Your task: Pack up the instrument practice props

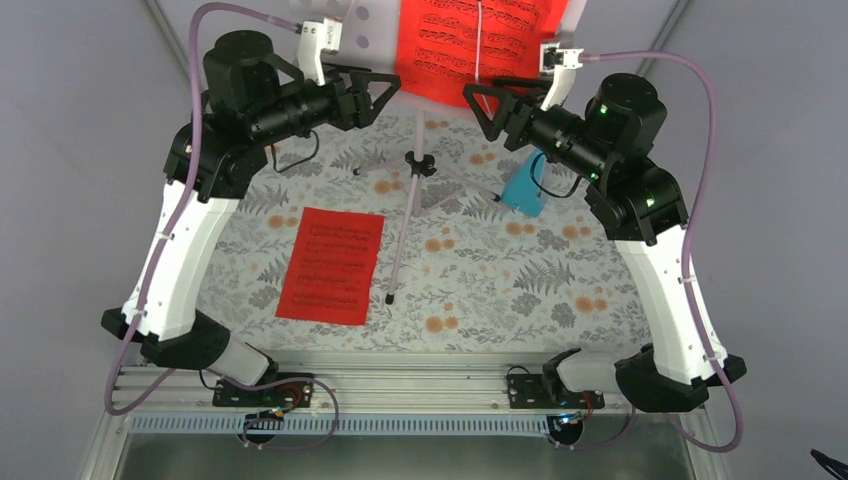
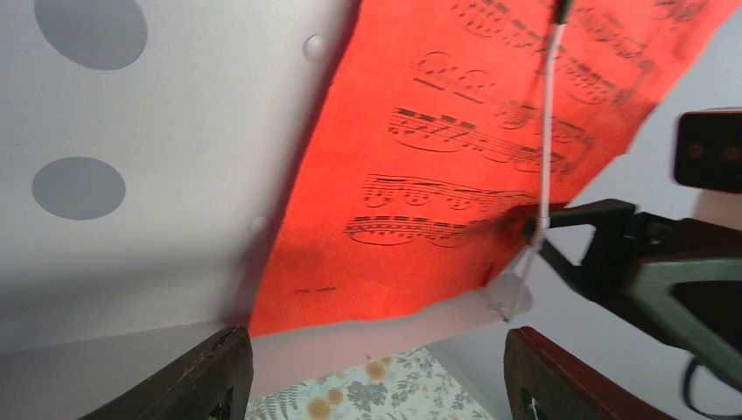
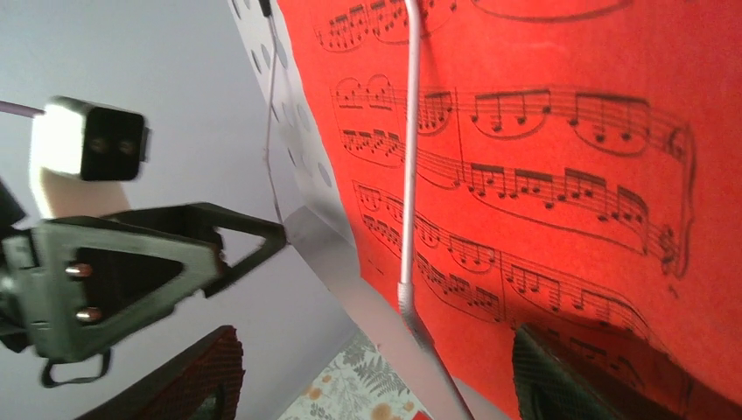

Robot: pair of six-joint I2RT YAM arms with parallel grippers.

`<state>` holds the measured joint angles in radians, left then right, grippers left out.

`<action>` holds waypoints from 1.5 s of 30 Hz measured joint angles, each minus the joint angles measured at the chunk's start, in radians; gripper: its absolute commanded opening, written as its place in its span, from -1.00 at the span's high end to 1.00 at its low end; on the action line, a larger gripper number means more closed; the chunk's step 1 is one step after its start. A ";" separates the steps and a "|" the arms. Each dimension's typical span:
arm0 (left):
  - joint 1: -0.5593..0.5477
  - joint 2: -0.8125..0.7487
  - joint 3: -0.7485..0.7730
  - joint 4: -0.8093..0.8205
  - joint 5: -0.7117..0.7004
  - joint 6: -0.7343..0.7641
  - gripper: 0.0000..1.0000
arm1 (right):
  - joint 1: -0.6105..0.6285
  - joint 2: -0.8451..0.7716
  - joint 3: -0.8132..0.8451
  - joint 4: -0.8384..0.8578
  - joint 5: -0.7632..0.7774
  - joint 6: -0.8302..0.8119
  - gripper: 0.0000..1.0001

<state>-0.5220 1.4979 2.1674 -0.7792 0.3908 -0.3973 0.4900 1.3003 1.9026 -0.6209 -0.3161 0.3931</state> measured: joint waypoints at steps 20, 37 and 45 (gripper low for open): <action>-0.006 0.100 0.000 0.039 -0.032 -0.014 -0.30 | -0.009 -0.006 -0.098 0.116 -0.082 0.069 -0.34; -0.035 0.121 -0.007 0.070 0.029 -0.006 -0.28 | -0.014 -0.017 -0.126 0.149 -0.103 0.087 -0.32; -0.037 0.119 -0.045 0.159 0.117 0.009 -0.19 | -0.014 -0.019 -0.132 0.158 -0.110 0.092 -0.22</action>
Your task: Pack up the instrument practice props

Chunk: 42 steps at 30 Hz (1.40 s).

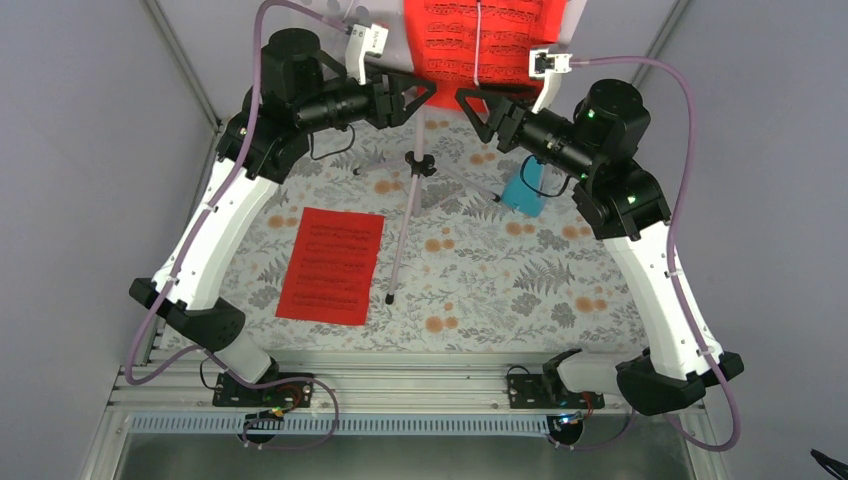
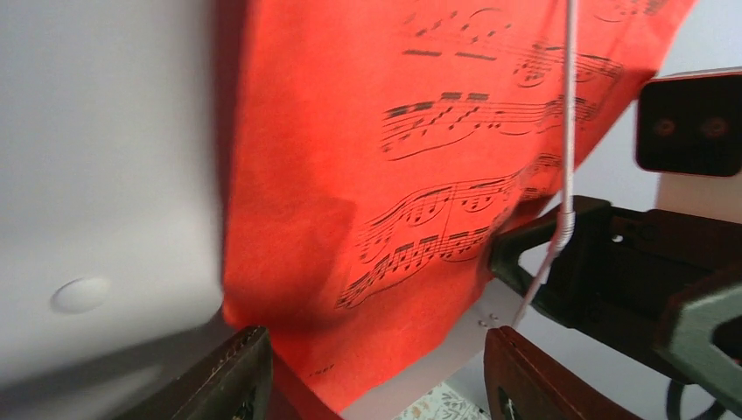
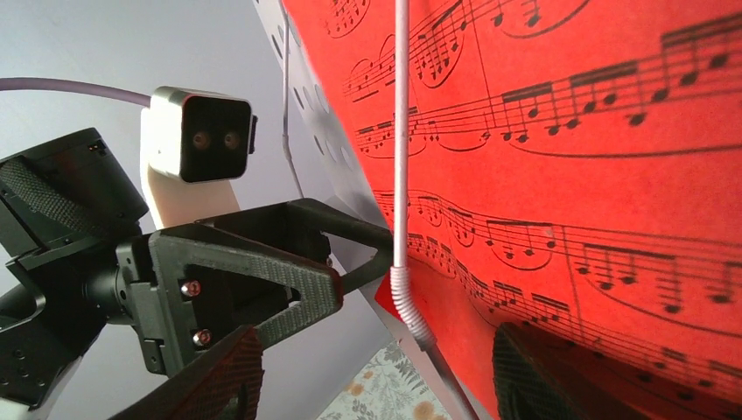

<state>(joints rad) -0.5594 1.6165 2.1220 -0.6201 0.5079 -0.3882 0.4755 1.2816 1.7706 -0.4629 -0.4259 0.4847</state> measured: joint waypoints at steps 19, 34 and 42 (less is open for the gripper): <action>-0.006 -0.095 -0.110 0.035 -0.138 0.017 -0.22 | 0.000 -0.005 -0.003 0.022 -0.003 0.018 -0.18; -0.011 0.007 0.003 -0.010 -0.104 0.013 -0.13 | 0.000 -0.018 -0.019 0.040 -0.004 0.022 -0.18; -0.022 0.005 -0.034 0.065 -0.024 0.010 -0.03 | 0.000 -0.018 -0.019 0.044 -0.006 0.023 -0.18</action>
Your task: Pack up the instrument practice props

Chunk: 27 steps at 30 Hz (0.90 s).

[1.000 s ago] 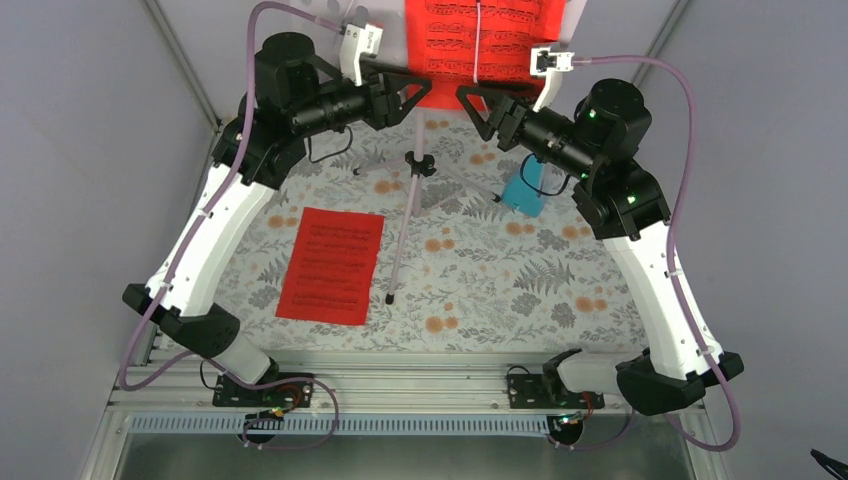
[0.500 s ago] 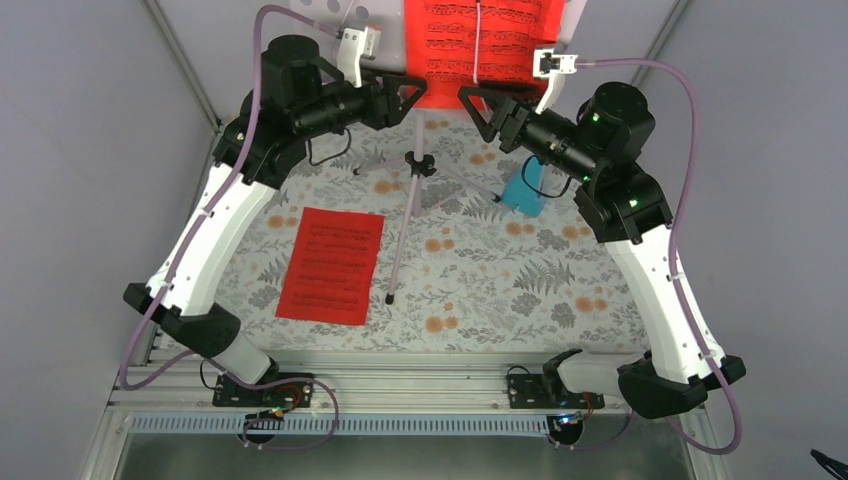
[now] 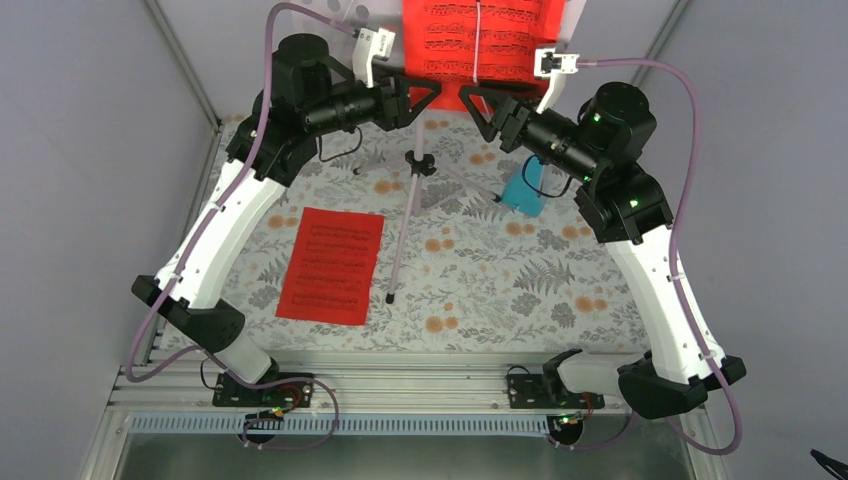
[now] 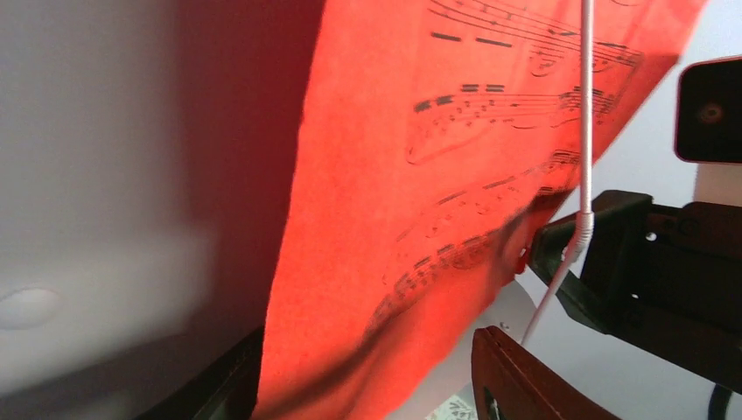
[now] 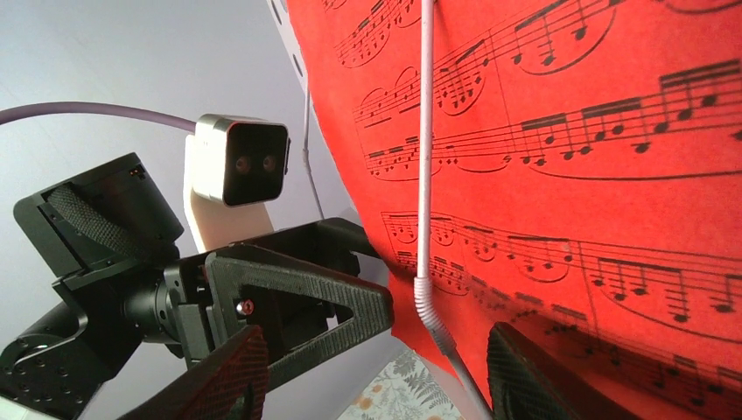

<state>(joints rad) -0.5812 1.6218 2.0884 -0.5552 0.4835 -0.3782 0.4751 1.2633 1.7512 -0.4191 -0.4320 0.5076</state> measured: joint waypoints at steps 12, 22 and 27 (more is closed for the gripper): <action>-0.002 -0.037 -0.064 0.123 0.051 -0.024 0.89 | 0.000 0.008 0.003 0.023 0.002 0.020 -0.02; -0.004 -0.038 -0.064 0.134 0.047 -0.026 0.95 | 0.000 0.107 0.128 0.058 -0.011 0.048 0.24; -0.004 -0.040 -0.064 0.134 0.047 -0.026 0.95 | -0.001 0.155 0.171 0.074 -0.022 0.066 0.74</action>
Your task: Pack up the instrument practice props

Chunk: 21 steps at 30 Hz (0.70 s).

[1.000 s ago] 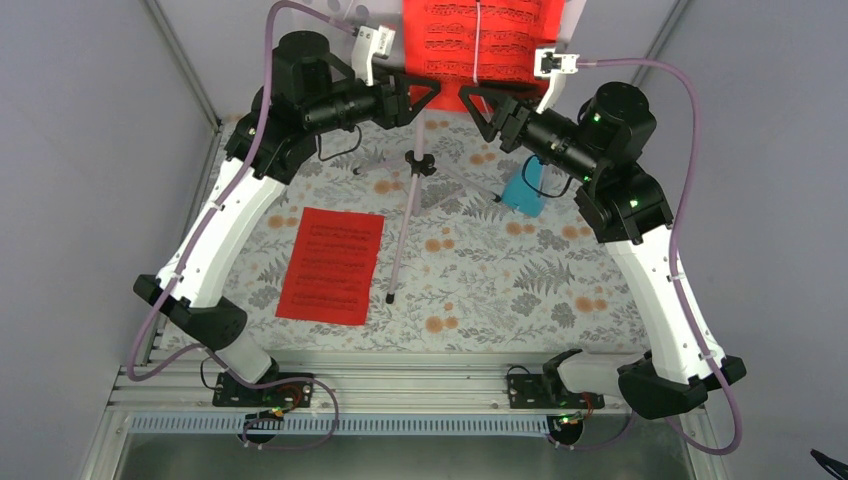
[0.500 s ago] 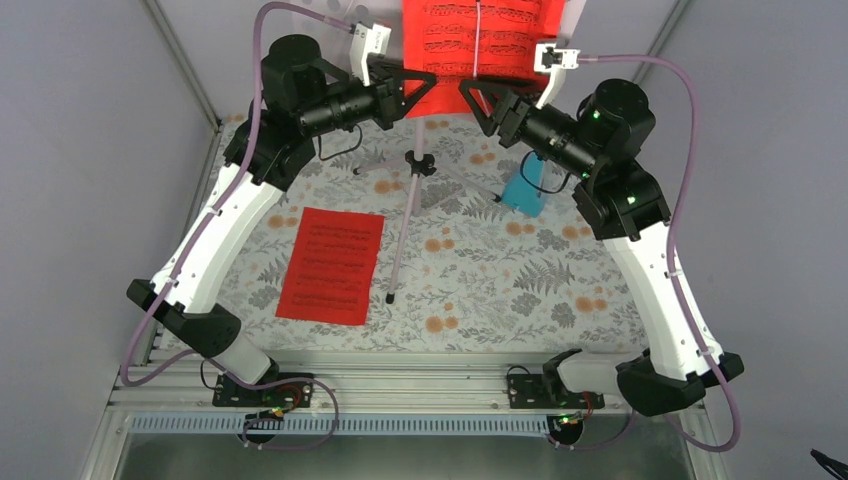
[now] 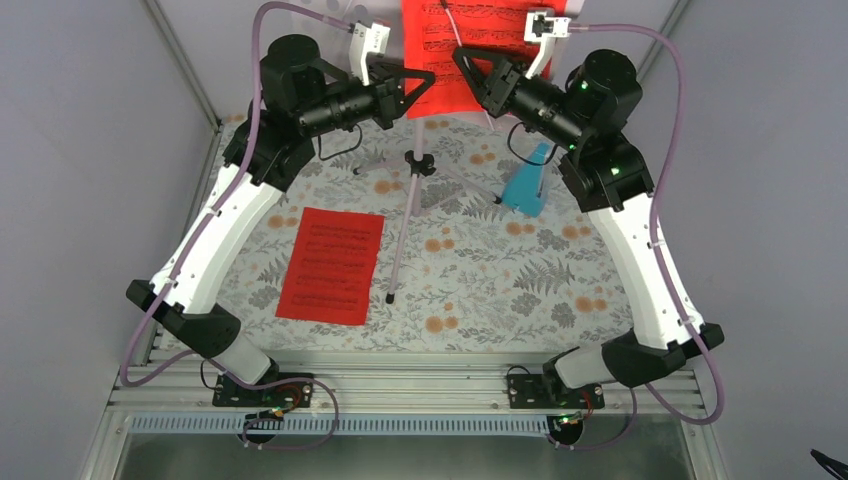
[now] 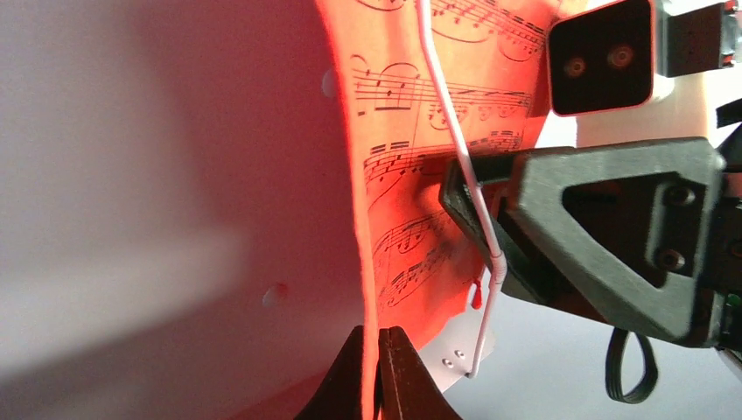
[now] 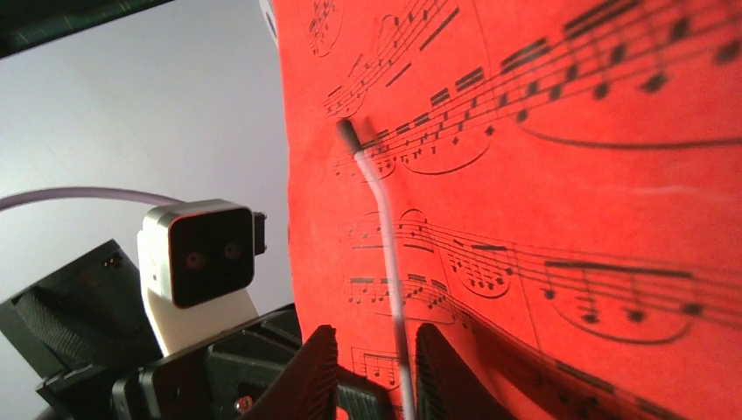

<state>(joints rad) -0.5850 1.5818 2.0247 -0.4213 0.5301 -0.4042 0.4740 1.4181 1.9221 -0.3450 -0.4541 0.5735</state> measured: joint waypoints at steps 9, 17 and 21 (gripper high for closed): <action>0.000 -0.014 -0.001 -0.013 -0.016 -0.002 0.95 | -0.010 0.011 -0.014 0.056 -0.011 -0.023 0.94; 0.000 -0.030 -0.001 -0.023 -0.076 -0.034 0.95 | -0.011 -0.048 -0.159 0.218 -0.060 -0.071 0.94; 0.000 -0.030 -0.002 -0.026 -0.095 -0.050 0.95 | -0.011 -0.065 -0.198 0.269 -0.069 -0.105 0.94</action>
<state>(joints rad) -0.5854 1.5517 2.0232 -0.4469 0.4351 -0.4545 0.4633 1.3529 1.7245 -0.0765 -0.5236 0.4686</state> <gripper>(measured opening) 0.025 0.033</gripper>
